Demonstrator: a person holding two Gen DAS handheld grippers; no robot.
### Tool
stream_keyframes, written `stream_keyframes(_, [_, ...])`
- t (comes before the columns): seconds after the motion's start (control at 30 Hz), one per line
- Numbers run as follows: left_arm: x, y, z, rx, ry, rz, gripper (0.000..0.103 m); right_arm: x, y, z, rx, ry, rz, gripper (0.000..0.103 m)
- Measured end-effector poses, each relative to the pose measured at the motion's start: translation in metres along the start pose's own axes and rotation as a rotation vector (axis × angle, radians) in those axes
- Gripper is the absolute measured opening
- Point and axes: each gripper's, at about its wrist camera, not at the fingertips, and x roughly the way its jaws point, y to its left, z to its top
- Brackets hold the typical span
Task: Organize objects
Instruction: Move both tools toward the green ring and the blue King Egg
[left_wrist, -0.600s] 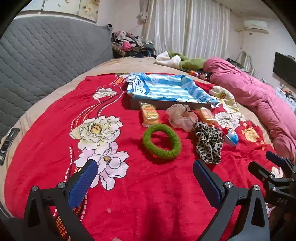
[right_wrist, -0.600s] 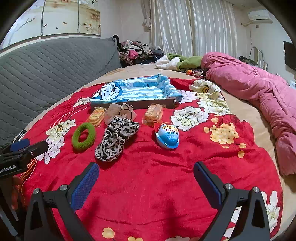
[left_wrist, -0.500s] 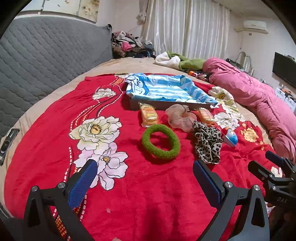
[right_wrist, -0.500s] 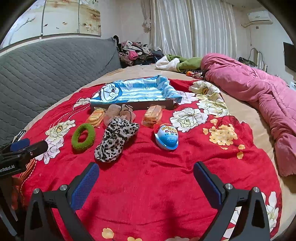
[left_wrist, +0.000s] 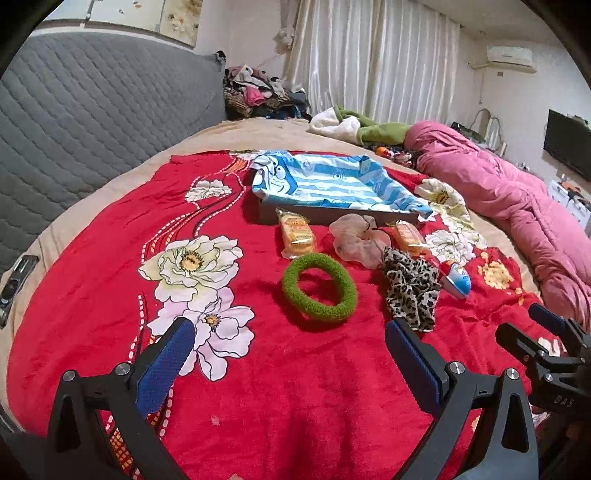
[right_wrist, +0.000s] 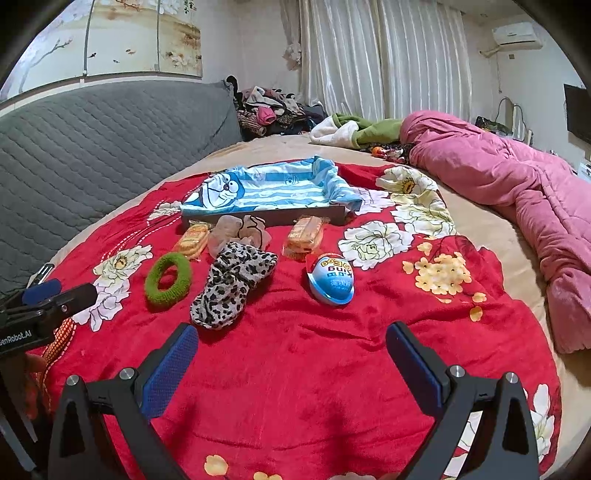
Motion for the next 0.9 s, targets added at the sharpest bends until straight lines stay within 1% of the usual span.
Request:
stream_keyframes(0.23, [-0.003, -0.0014, 0.0002, 0.019, -0.011, 0.019, 0.103, -0.0026, -0.0007, 0.0018, 0.018, -0.002, 0.04, 0.103])
stream_keyframes(0.3, [-0.004, -0.0019, 0.0005, 0.023, -0.014, 0.026, 0.103, -0.0031, -0.0008, 0.002, 0.018, -0.001, 0.034, 0.103])
stream_keyframes(0.4, [-0.0062, -0.0009, 0.0004, 0.015, -0.019, 0.023, 0.103, -0.0054, 0.0012, 0.002, -0.004, -0.011, 0.011, 0.103])
stream_keyframes(0.63, [-0.0056, 0.0008, 0.0, -0.008, -0.009, 0.009, 0.103, -0.0086, -0.0048, 0.0032, 0.03, -0.016, 0.038, 0.103])
stream_keyframes(0.77, [-0.0062, 0.0013, 0.0, -0.018, -0.021, -0.001, 0.103, -0.0091, -0.0082, 0.0039, 0.051, -0.017, 0.043, 0.103])
stream_keyframes(0.9, [-0.0063, -0.0011, -0.0002, -0.008, -0.024, 0.004, 0.103, -0.0082, -0.0084, 0.0034, 0.054, -0.011, 0.046, 0.103])
